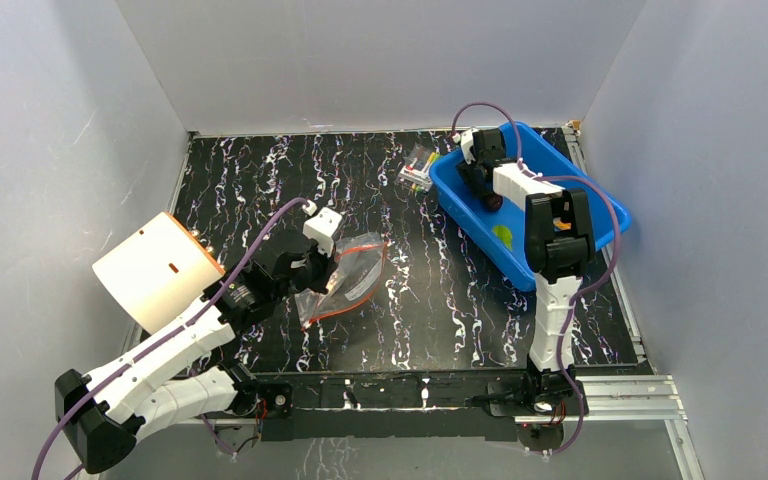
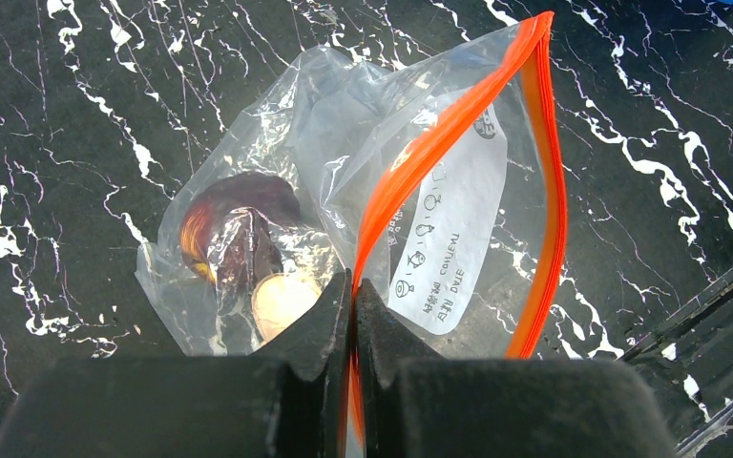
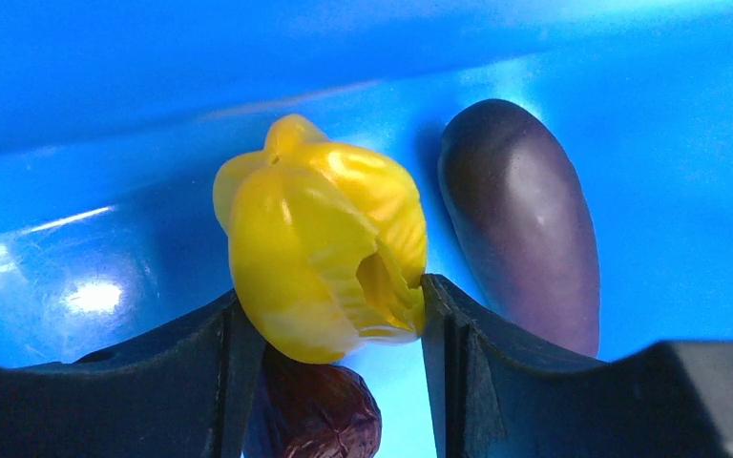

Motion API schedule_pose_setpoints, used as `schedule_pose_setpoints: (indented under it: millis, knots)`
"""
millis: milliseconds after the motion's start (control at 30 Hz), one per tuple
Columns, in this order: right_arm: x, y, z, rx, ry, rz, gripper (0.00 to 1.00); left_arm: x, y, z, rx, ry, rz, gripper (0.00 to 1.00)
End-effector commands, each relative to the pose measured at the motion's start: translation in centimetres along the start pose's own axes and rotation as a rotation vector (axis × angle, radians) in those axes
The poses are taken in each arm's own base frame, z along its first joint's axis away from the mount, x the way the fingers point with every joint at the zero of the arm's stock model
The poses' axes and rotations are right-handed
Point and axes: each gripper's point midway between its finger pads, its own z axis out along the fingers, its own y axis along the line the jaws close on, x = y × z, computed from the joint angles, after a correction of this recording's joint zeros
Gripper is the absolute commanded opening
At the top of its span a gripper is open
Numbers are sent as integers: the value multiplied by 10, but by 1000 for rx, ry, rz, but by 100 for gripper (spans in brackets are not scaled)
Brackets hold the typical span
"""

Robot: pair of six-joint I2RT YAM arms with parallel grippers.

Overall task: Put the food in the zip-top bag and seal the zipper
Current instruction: Pick up the fake fruit from the bin.

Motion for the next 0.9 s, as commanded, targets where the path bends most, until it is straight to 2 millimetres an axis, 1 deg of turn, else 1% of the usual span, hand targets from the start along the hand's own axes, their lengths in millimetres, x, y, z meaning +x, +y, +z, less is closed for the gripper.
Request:
schedule_pose_setpoints:
  millis: [0, 233, 333, 533, 700, 800, 867]
  knots:
    - [-25, -24, -26, 69, -90, 59, 54, -5, 3, -2, -11, -27, 3, 0]
    - [-30, -41, -47, 157, -151, 101, 46, -6, 4, -4, -16, -33, 1, 0]
    - [-30, -43, -56, 168, -165, 113, 42, -7, 5, -6, -19, -43, -4, 0]
    - [-30, -45, -74, 164, -179, 129, 40, -9, 7, -10, -25, -60, -14, 0]
    - [-38, -45, -103, 130, -216, 191, 41, -15, 4, -9, -22, -69, -49, 0]
    - [-46, -44, -128, 97, -255, 246, 40, -24, 2, -7, -18, -71, -70, 0]
    - [-51, -43, -147, 71, -290, 275, 40, -33, 1, -8, -24, -79, -91, 0]
